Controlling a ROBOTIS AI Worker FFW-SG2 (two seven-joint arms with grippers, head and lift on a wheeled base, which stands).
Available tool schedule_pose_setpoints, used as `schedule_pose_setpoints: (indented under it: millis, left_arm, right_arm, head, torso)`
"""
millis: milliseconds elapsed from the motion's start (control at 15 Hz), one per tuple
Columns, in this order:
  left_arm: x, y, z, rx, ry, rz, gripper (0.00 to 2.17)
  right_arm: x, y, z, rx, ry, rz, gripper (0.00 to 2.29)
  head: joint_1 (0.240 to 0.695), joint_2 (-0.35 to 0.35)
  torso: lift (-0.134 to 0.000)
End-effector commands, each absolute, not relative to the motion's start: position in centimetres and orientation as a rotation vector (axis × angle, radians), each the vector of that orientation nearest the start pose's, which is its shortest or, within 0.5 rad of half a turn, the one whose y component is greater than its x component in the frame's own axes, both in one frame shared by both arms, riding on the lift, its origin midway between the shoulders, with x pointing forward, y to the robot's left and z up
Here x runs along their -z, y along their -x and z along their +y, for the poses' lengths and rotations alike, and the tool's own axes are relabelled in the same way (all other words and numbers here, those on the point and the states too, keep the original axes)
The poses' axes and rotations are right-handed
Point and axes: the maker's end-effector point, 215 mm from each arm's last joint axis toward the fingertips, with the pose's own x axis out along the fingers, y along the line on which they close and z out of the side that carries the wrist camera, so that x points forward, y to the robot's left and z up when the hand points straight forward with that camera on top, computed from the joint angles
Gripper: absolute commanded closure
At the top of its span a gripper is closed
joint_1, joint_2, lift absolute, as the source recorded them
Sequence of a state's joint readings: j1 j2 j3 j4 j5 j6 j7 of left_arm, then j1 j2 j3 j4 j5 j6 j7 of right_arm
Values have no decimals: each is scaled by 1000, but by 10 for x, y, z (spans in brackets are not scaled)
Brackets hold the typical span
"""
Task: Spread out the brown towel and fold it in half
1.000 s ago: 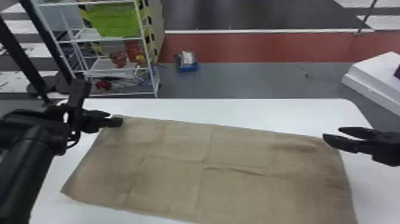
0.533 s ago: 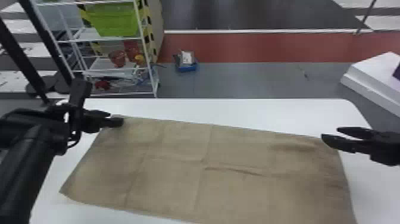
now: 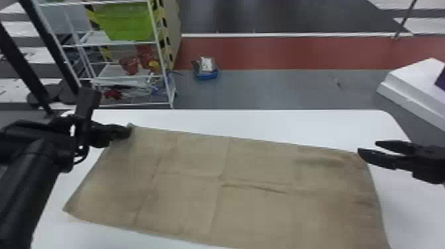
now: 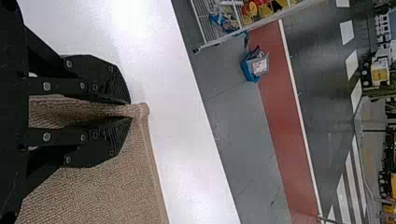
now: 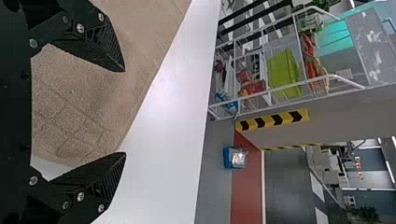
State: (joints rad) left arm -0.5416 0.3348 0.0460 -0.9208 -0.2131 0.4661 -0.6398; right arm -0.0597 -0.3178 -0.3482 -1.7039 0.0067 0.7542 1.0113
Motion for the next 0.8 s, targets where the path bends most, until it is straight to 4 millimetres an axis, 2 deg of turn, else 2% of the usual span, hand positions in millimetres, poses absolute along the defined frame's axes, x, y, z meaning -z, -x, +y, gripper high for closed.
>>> schedule_pose_setpoints:
  millis: [0, 200, 467, 533, 667, 733]
  left_arm:
    - [452, -652, 389, 294, -207, 666, 1089]
    - [450, -649, 390, 298, -210, 659, 1089]
    - [453, -647, 391, 300, -219, 666, 1089]
    - [454, -646, 390, 301, -220, 668, 1089]
    - [454, -646, 390, 301, -224, 668, 1089]
    - [455, -644, 391, 302, -229, 670, 1089]
  right_arm:
    - [384, -520, -354, -527, -47, 548, 289]
    - [395, -526, -347, -498, 18, 578, 289]
    - [406, -557, -329, -504, 48, 628, 289]
    - [418, -563, -329, -480, 85, 670, 289]
    - [424, -569, -330, -473, 105, 692, 471]
    - [426, -570, -334, -456, 115, 712, 471]
  head:
    - [695, 38]
    - [695, 32]
    - [695, 44]
    - [695, 49]
    - [695, 53]
    - [695, 54]
  torso:
    - [-124]
    - [-124]
    - [-124]
    - [-124]
    - [-124]
    - [-124]
